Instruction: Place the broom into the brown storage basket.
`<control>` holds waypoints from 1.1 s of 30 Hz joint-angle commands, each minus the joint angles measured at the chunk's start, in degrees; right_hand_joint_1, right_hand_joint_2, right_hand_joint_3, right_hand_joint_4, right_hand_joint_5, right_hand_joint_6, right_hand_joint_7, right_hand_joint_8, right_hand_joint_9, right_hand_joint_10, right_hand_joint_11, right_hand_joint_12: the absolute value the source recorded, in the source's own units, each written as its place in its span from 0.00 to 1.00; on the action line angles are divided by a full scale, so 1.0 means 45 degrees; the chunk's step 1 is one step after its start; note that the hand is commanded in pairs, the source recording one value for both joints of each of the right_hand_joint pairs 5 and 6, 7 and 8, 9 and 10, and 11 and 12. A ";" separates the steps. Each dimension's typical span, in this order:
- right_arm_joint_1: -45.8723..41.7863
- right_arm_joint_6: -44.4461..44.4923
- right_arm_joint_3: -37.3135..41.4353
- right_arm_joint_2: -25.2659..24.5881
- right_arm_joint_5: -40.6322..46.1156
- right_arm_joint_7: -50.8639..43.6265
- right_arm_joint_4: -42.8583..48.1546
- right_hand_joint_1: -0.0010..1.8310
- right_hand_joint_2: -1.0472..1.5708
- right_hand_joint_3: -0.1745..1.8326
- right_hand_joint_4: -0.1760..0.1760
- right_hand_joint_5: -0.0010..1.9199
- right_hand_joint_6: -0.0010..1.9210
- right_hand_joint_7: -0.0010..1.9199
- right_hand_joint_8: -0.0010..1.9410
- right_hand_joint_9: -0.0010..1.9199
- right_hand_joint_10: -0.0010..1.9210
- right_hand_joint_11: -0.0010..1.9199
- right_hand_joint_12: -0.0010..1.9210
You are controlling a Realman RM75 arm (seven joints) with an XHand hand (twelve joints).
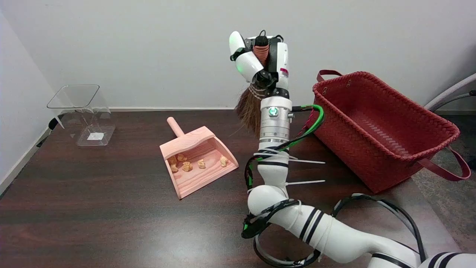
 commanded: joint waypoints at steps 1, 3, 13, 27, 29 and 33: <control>-0.0267 0.0111 0.0104 0.1241 -0.0283 -0.0681 0.1367 0.43 1.00 0.32 0.50 1.00 1.00 1.00 0.99 1.00 1.00 1.00 1.00; -0.0324 0.0142 0.0176 0.1491 -0.0333 -0.0681 0.1484 0.43 1.00 0.32 0.50 1.00 1.00 1.00 0.99 1.00 1.00 1.00 1.00; -0.0657 0.0215 0.0764 0.3254 -0.0351 -0.0681 0.2598 0.44 1.00 0.38 0.50 1.00 1.00 1.00 0.99 1.00 1.00 1.00 1.00; -0.1455 0.0592 0.2526 0.4518 -0.0351 -0.0539 0.3130 0.43 1.00 0.43 0.50 1.00 1.00 1.00 0.99 1.00 1.00 1.00 1.00; -0.1455 0.0639 0.2776 0.4587 -0.0351 -0.0532 0.3038 0.43 1.00 0.43 0.50 1.00 1.00 1.00 0.99 1.00 1.00 1.00 1.00; -0.1361 0.0497 0.3099 0.5010 -0.0351 -0.0483 0.2865 0.42 1.00 0.43 0.50 1.00 1.00 1.00 0.99 1.00 1.00 1.00 1.00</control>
